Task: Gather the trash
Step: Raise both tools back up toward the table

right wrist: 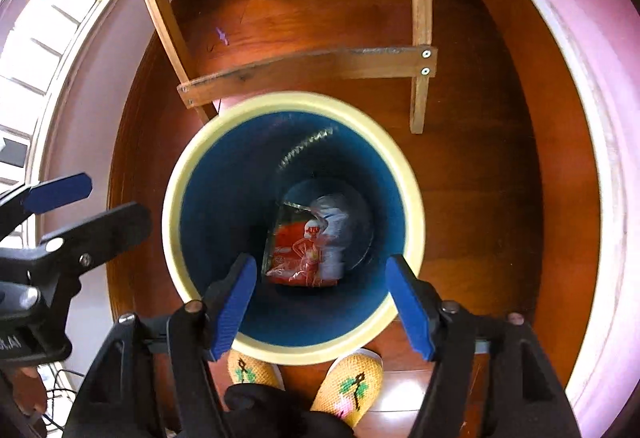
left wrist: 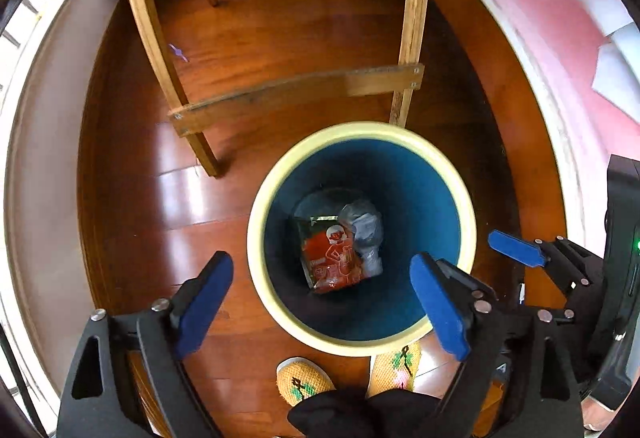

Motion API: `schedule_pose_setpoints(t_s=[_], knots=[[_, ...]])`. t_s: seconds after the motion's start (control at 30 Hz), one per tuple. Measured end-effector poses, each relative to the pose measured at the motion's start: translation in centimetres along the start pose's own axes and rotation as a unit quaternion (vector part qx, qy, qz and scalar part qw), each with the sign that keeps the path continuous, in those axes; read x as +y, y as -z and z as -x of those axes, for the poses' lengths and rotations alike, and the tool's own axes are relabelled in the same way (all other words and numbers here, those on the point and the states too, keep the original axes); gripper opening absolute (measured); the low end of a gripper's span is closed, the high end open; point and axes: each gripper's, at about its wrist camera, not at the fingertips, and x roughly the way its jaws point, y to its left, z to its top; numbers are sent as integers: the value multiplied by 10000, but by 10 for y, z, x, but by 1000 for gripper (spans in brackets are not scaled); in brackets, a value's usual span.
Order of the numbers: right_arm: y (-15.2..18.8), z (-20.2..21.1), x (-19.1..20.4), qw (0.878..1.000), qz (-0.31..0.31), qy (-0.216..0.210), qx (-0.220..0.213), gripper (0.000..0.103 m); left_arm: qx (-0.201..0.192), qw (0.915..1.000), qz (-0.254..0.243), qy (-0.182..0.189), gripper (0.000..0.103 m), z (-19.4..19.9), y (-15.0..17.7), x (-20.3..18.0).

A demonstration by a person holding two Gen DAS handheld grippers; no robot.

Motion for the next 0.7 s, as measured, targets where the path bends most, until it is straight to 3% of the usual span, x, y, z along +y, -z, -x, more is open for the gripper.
schedule_pose_setpoints(t_s=[0.3, 0.7], knots=[[2, 102, 7, 9988, -417, -46, -251, 68, -207, 9997, 28, 123, 91, 101, 10, -6], [3, 272, 46, 9979, -375, 83, -524, 68, -781, 9967, -96, 203, 91, 290, 13, -4]])
